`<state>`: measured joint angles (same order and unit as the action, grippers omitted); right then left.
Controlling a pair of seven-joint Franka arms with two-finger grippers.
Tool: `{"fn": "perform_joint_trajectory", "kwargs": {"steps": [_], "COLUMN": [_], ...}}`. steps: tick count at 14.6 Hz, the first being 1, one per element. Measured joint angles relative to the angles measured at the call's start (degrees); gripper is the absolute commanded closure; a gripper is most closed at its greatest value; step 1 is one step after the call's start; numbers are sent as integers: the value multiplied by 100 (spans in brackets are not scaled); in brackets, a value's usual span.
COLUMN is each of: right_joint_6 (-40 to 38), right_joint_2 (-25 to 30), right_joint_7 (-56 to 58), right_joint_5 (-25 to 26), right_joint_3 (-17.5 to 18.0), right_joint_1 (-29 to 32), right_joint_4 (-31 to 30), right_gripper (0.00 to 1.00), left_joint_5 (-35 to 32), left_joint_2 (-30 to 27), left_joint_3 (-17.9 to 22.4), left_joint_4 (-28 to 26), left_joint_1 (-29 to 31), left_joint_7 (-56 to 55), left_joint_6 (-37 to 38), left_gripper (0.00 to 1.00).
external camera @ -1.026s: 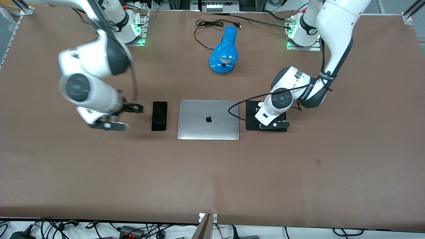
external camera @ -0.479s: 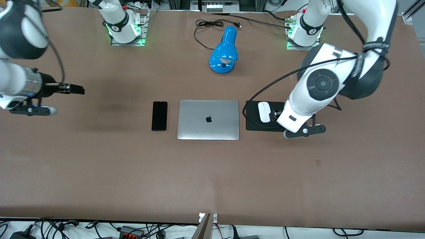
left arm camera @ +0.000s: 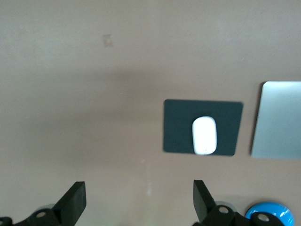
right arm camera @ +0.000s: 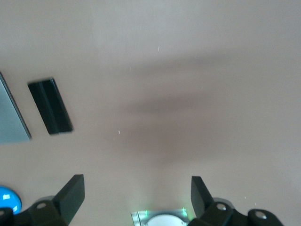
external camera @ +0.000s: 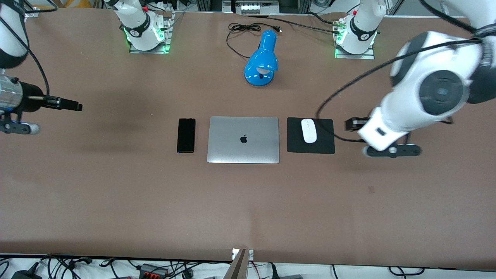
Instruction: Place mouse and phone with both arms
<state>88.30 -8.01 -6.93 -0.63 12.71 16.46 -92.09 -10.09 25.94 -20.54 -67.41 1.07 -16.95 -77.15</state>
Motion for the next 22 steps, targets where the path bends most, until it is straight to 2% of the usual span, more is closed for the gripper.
{"fn": "perform_joint_trajectory", "kwargs": {"steps": [3, 5, 6, 7, 9, 10, 11, 14, 16, 22], "right_joint_6": [393, 716, 842, 934, 1027, 1070, 1131, 1192, 1192, 1160], "right_joint_2": [523, 691, 729, 747, 763, 780, 801, 780, 747, 719], "right_joint_7": [-353, -390, -390, -391, -391, -391, -390, -363, -363, -363], "right_joint_5": [2, 4, 9, 19, 31, 31, 31, 31, 31, 29], "right_joint_3": [28, 58, 59, 54, 21, 15, 20, 34, 36, 56], "right_joint_1": [-24, -39, -39, -31, -5, -5, -10, -16, -19, -55], "right_joint_4": [-56, -260, -372, -470, -565, -565, -562, -493, -454, -450], "right_gripper": [0, 0, 0, 0, 0, 0, 0, 0, 0, 0], "left_joint_5": [0, 1, 56, 341, 1337, 1633, 1768, 1798, 1657, 1327], "left_joint_2": [-6, -4, -6, -33, -303, -571, -903, -1970, -2369, -2397], "left_joint_3": [14, 70, 222, 645, 1860, 2238, 2429, 2603, 2594, 2543], "left_joint_4": [613, 692, 688, 659, 213, -216, -688, -1867, -2271, -2441], "left_joint_1": [307, 396, 323, 111, -418, -534, -549, -540, -560, -625], "left_joint_7": [833, 1061, 1071, 1072, 1081, 1111, 1144, 1166, 1209, 1399], "left_joint_6": [664, 707, 708, 702, 330, -64, -505, -1557, -1634, -1476], "left_gripper": [0, 0, 0, 0, 0, 0, 0, 0, 0, 0]}}
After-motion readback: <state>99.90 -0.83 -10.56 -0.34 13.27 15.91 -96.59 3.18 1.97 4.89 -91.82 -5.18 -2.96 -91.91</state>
